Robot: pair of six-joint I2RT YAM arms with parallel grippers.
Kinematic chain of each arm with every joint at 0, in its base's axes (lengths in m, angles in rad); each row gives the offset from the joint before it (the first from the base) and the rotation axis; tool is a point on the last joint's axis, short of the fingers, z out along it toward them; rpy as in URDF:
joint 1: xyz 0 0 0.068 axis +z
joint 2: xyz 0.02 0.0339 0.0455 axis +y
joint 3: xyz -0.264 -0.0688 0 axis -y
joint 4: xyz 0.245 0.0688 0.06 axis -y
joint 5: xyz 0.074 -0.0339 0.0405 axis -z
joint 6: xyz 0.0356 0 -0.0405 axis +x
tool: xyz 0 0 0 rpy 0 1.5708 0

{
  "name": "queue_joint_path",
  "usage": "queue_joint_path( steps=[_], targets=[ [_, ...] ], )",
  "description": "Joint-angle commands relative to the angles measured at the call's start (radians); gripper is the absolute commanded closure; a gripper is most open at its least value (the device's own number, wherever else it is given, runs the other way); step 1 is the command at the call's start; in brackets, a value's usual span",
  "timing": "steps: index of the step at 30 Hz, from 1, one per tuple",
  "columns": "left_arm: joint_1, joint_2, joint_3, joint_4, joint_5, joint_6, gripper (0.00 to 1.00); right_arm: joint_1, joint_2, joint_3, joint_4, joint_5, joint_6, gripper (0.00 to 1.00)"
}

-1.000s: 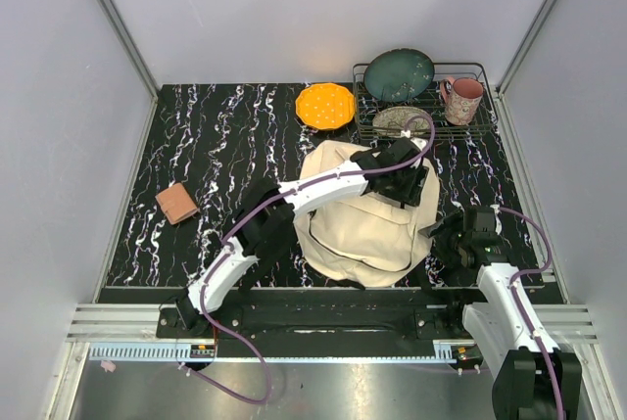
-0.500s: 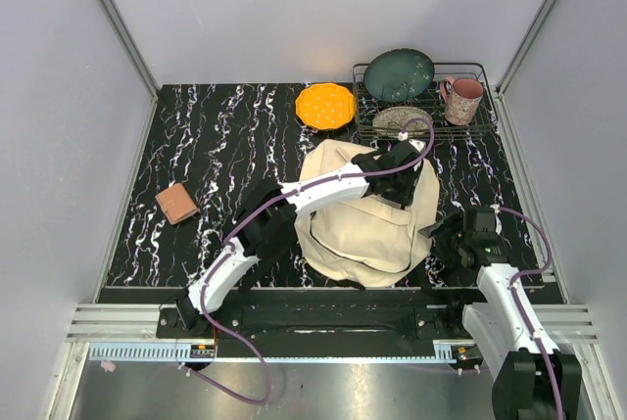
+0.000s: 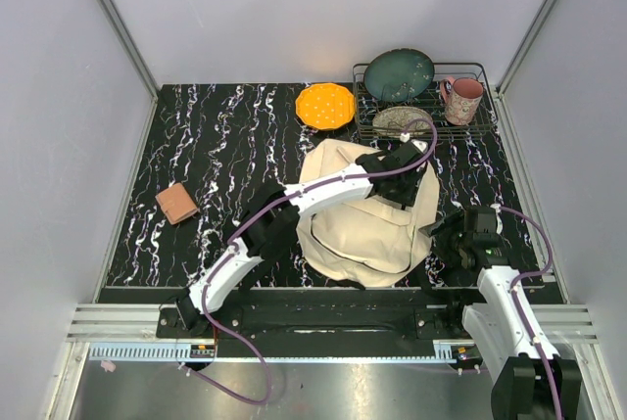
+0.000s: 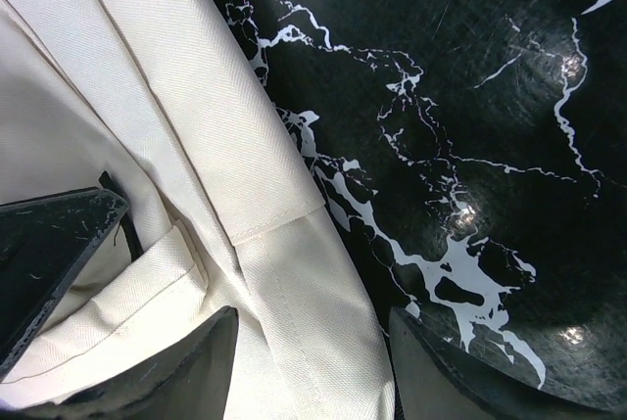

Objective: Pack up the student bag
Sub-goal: Unzip the student bag at the center of the board.

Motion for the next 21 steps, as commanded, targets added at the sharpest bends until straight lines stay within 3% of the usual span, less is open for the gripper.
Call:
queue_joint_path(
  steps=[1,4,9,15,18,19,21],
  targets=[
    [0.007,0.089,-0.017,-0.150,-0.145,0.017,0.59,-0.004,-0.019,0.002,-0.010,-0.004,0.008,0.32],
    [0.006,0.097,-0.013,-0.167,-0.179,0.019,0.61,-0.004,-0.029,0.000,-0.013,-0.002,0.011,0.32],
    [0.004,0.118,-0.012,-0.190,-0.220,0.028,0.75,-0.004,-0.040,-0.004,-0.016,-0.001,0.013,0.32],
    [-0.007,0.129,-0.009,-0.204,-0.251,0.042,0.76,-0.004,-0.043,-0.003,-0.019,-0.001,0.014,0.32],
    [-0.008,0.132,-0.004,-0.208,-0.257,0.046,0.85,-0.003,-0.048,-0.004,-0.021,0.001,0.016,0.32],
    [-0.008,0.134,-0.003,-0.210,-0.259,0.048,1.00,-0.004,-0.052,-0.004,-0.022,0.002,0.017,0.32],
    [-0.008,0.138,0.006,-0.223,-0.269,0.052,1.00,-0.004,-0.055,-0.006,-0.027,0.004,0.019,0.32]
  ],
)
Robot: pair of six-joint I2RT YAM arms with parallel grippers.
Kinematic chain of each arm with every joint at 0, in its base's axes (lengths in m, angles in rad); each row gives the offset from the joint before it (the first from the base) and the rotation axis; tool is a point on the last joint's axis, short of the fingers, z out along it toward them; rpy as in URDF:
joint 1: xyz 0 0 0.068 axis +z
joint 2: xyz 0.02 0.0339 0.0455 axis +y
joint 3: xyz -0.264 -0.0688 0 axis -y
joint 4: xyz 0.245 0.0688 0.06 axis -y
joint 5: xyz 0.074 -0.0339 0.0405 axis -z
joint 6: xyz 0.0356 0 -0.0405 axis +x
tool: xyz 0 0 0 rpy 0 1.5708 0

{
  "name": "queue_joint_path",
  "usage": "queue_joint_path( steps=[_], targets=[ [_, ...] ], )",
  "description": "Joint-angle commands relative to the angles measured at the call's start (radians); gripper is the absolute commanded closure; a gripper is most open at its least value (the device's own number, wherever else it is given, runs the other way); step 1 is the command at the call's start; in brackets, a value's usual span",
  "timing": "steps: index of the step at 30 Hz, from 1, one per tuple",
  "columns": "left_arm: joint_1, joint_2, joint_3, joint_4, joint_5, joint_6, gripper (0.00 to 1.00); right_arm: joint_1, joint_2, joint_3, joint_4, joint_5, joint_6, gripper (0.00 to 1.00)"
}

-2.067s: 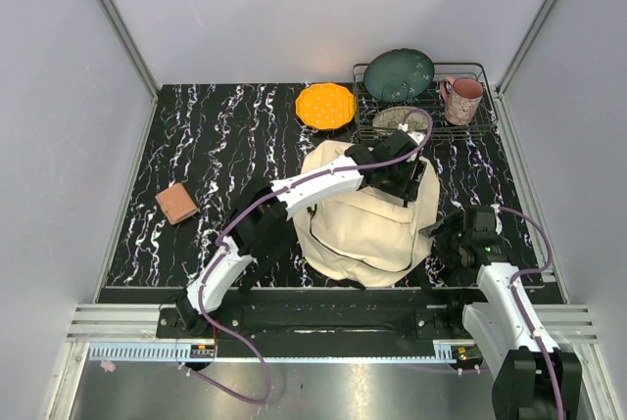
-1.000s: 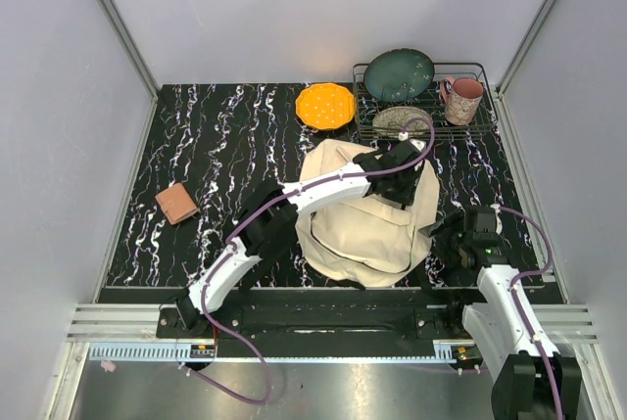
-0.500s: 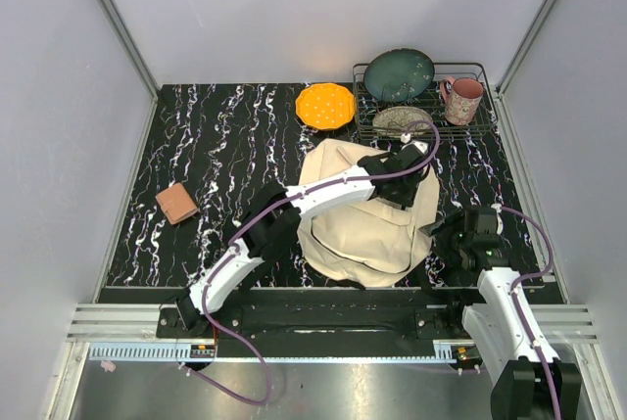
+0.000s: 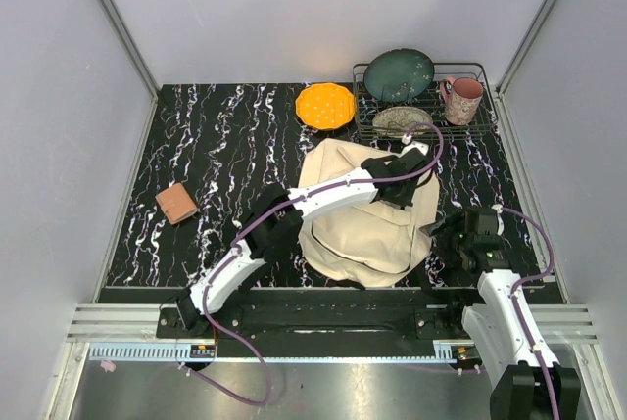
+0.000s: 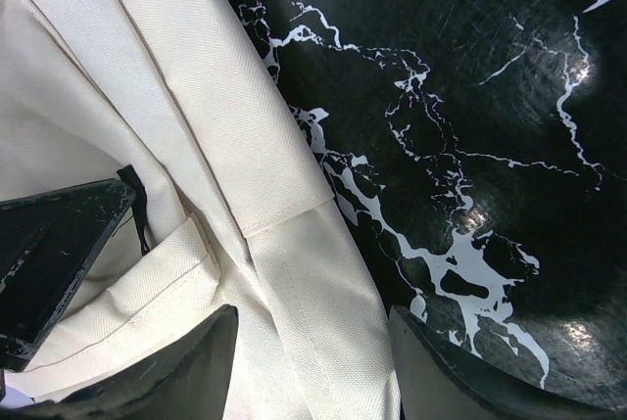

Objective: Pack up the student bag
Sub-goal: Unzip the student bag at the center of the board.

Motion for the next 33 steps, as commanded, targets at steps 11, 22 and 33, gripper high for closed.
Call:
queue_joint_path(
  steps=[11,22,33],
  targets=[
    [0.025,-0.083,-0.222,-0.113,-0.199,0.070,1.00,-0.004,0.026,-0.012,0.019,-0.002,0.022,0.26],
    [0.053,-0.421,-0.714,0.222,-0.088,0.143,1.00,0.023,0.137,-0.111,0.340,-0.305,0.061,0.37],
    [0.054,-0.479,-0.689,0.195,-0.002,0.154,1.00,0.247,0.258,-0.042,0.403,-0.220,0.112,0.29]
  ],
)
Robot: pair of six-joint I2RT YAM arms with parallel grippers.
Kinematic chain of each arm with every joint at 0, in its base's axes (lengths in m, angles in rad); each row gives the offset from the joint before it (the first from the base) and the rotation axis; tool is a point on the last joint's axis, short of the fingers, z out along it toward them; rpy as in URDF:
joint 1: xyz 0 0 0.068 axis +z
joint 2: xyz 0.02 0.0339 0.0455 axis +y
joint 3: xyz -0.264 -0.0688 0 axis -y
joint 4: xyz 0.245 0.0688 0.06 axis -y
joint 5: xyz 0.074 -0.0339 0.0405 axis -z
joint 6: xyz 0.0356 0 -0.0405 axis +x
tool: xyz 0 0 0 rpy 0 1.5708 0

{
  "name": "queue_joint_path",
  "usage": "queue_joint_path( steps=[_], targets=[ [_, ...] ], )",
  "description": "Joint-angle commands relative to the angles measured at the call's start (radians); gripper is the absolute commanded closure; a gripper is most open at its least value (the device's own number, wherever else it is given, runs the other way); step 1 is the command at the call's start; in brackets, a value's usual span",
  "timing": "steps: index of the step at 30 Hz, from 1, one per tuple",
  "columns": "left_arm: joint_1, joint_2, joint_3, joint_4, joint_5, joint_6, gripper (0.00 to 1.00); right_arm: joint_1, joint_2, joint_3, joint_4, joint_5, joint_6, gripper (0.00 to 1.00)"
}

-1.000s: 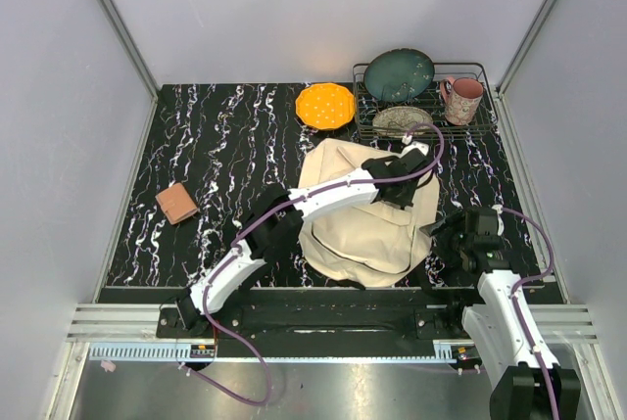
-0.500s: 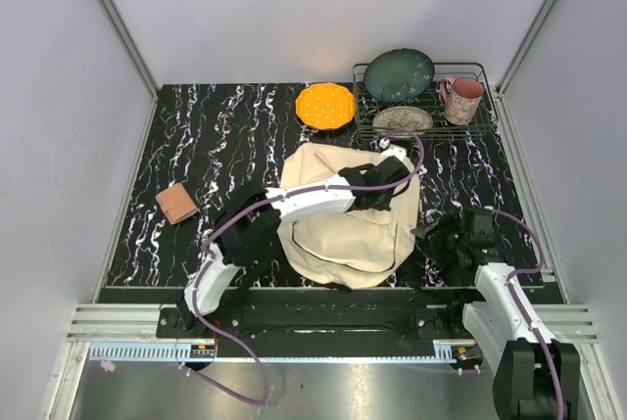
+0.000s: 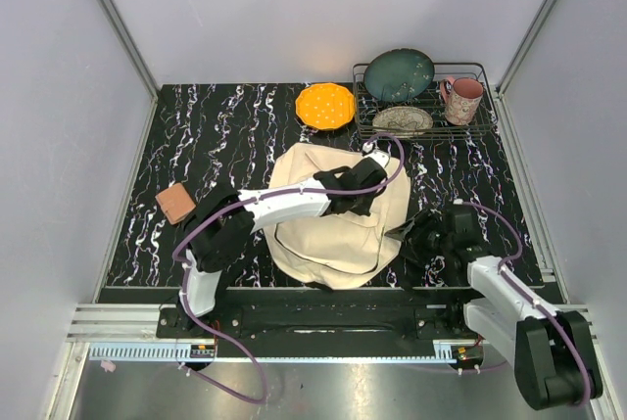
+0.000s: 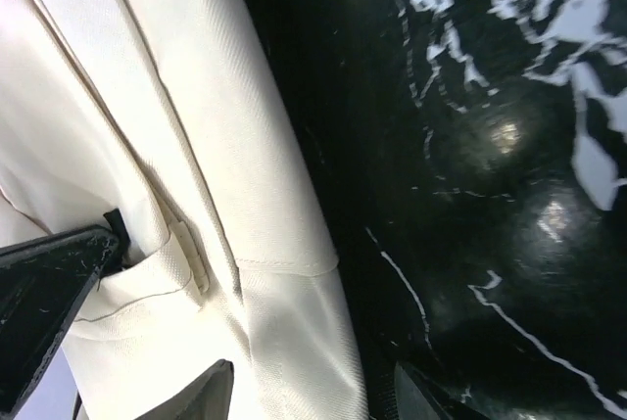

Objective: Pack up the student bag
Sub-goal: Unzip the student bag at the center of the board.

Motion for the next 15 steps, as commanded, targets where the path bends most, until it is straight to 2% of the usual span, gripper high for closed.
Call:
queue_joint_path(
  steps=[1,2,6,15],
  targets=[
    [0.012,-0.015,0.022,-0.091,0.038,0.029,0.94,0.050,0.049,0.045,0.076,0.028,0.041,0.29],
    [0.012,-0.007,0.033,-0.094,0.042,0.029,0.74,0.059,0.065,0.039,0.094,0.031,0.048,0.29],
    [0.012,0.014,0.055,-0.102,0.076,0.026,0.55,0.074,0.112,0.051,0.119,0.034,0.052,0.29],
    [0.000,0.105,0.133,-0.183,0.067,0.004,0.52,0.097,0.125,0.056,0.102,0.066,0.055,0.29]
  ],
)
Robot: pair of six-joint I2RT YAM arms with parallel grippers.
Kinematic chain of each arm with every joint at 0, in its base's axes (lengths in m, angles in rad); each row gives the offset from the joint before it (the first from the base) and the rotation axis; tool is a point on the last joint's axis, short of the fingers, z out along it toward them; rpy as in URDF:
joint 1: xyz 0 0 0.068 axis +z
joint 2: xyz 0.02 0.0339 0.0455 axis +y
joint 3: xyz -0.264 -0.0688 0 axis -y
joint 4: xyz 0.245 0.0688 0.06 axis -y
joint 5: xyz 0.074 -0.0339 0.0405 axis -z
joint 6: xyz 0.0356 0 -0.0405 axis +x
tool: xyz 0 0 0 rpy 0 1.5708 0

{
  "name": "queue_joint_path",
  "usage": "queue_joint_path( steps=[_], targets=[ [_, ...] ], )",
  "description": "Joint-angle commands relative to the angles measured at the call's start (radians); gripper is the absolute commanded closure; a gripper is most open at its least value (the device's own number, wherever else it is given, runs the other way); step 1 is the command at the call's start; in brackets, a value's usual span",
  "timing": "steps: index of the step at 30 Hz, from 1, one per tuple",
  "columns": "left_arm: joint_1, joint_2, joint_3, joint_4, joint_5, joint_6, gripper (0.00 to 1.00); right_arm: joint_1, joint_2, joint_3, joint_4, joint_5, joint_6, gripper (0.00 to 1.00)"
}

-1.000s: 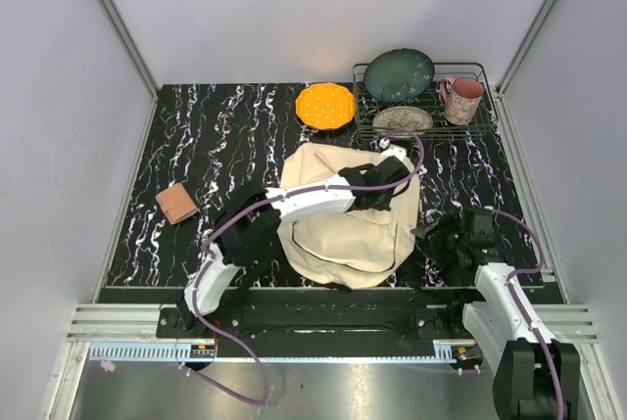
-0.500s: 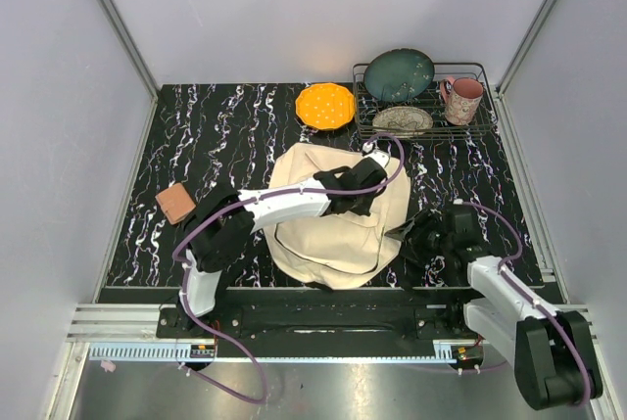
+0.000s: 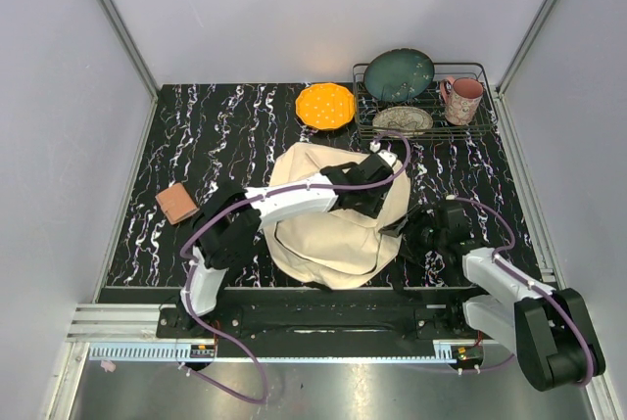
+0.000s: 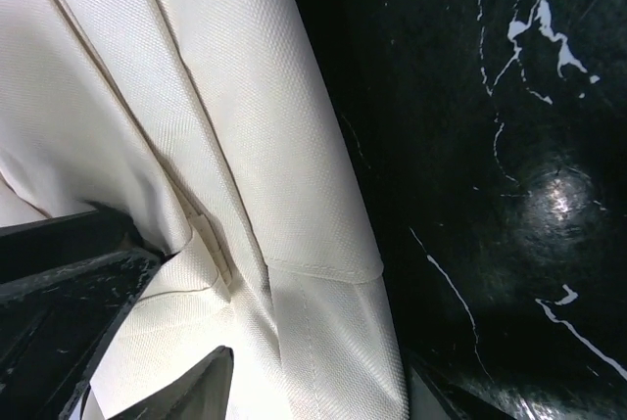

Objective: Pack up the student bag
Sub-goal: Unzip the student bag at the center of the board.

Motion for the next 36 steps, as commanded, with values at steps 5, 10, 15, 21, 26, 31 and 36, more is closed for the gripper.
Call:
queue_joint_path(
  steps=[5,10,15,21,26,31,36],
  targets=[
    [-0.006,0.074,0.039,-0.077,0.012,-0.009,0.53,0.016,-0.060,0.004,-0.037,0.091,0.017,0.30],
    [-0.006,0.089,0.046,-0.073,0.020,-0.003,0.56,0.016,-0.118,-0.022,-0.055,0.111,0.037,0.34],
    [-0.005,0.109,0.067,-0.071,0.019,-0.018,0.71,0.017,-0.120,-0.022,-0.061,0.108,0.034,0.34],
    [-0.005,0.132,0.087,-0.077,0.009,-0.035,0.91,0.016,-0.115,-0.020,-0.066,0.104,0.031,0.34],
    [-0.005,0.126,0.090,-0.074,0.020,-0.030,1.00,0.016,-0.124,-0.026,-0.072,0.110,0.032,0.34],
    [-0.005,0.049,0.037,-0.036,-0.006,-0.026,1.00,0.016,-0.130,-0.039,-0.086,0.124,0.040,0.34],
    [-0.003,-0.064,-0.010,-0.028,-0.072,-0.030,1.00,0.016,-0.121,-0.040,-0.068,0.124,0.045,0.37]
  ],
)
